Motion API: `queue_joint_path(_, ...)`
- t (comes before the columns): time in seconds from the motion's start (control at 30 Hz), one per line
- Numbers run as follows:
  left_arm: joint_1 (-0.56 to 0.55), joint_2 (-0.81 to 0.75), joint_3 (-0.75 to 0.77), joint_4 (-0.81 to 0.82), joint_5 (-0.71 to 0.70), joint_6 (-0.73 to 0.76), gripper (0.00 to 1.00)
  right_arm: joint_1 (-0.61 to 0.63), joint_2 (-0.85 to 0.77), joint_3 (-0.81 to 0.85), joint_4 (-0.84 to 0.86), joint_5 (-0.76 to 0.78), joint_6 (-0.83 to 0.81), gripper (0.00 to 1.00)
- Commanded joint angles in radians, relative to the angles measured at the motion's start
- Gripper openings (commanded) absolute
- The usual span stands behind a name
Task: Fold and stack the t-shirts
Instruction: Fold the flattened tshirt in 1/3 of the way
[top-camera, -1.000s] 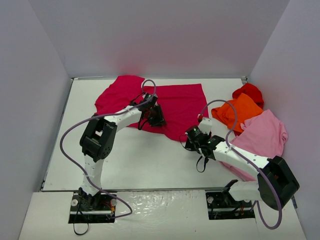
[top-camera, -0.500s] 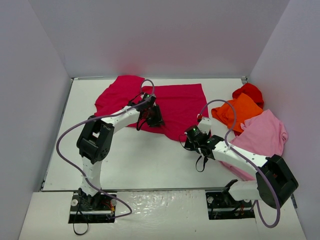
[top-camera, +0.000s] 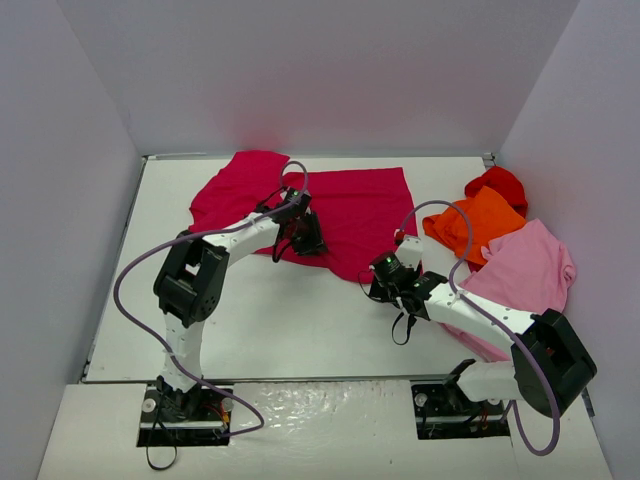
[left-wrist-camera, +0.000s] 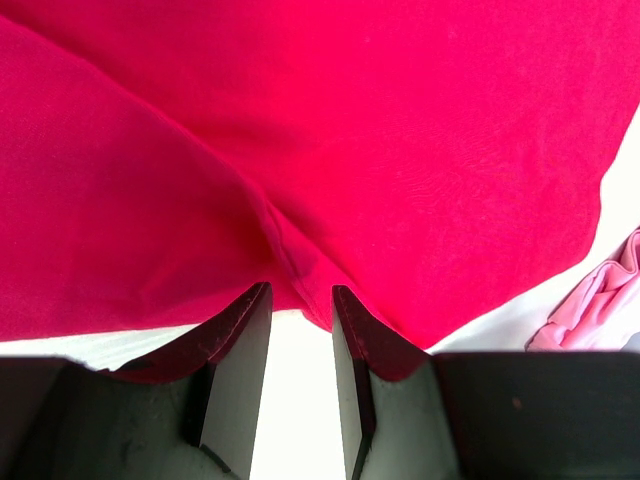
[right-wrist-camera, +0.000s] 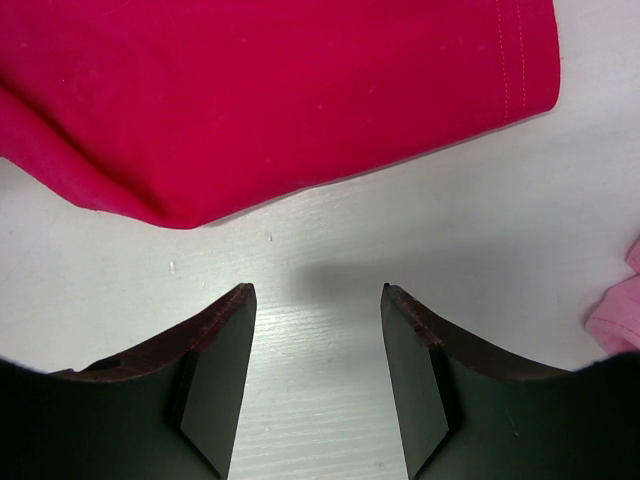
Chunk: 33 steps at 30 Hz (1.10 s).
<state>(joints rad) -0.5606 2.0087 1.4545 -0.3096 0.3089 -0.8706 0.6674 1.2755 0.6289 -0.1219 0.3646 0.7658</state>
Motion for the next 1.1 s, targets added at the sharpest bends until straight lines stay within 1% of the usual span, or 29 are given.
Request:
queue_joint_path(0.0,0.009,-0.009,0.064,0.024,-0.001,0.01,0.28,-0.006,0.014,0.004,0.02,0.031,0.006,0.5)
queue_joint_path(0.5,0.008,0.003,0.048,0.056,0.006,0.004,0.27,-0.006,0.016,-0.001,0.02,0.037,0.003,0.49)
queue_joint_path(0.57,0.008,-0.003,0.045,0.058,0.006,0.005,0.23,-0.006,0.021,-0.001,0.022,0.036,0.0,0.49)
queue_joint_path(0.6,0.008,-0.005,0.042,0.06,0.006,0.005,0.2,-0.006,0.026,-0.001,0.023,0.036,-0.001,0.49)
queue_joint_path(0.73,0.01,-0.006,0.037,0.072,0.004,0.004,0.0,-0.005,0.051,0.002,0.033,0.034,-0.008,0.48)
queue_joint_path(0.83,0.007,-0.001,0.038,0.079,0.016,0.005,0.0,-0.006,0.075,0.012,0.037,0.027,-0.01,0.46)
queue_joint_path(1.07,0.008,-0.046,0.007,0.078,0.0,0.011,0.0,-0.006,0.059,-0.003,0.041,0.024,-0.011,0.44)
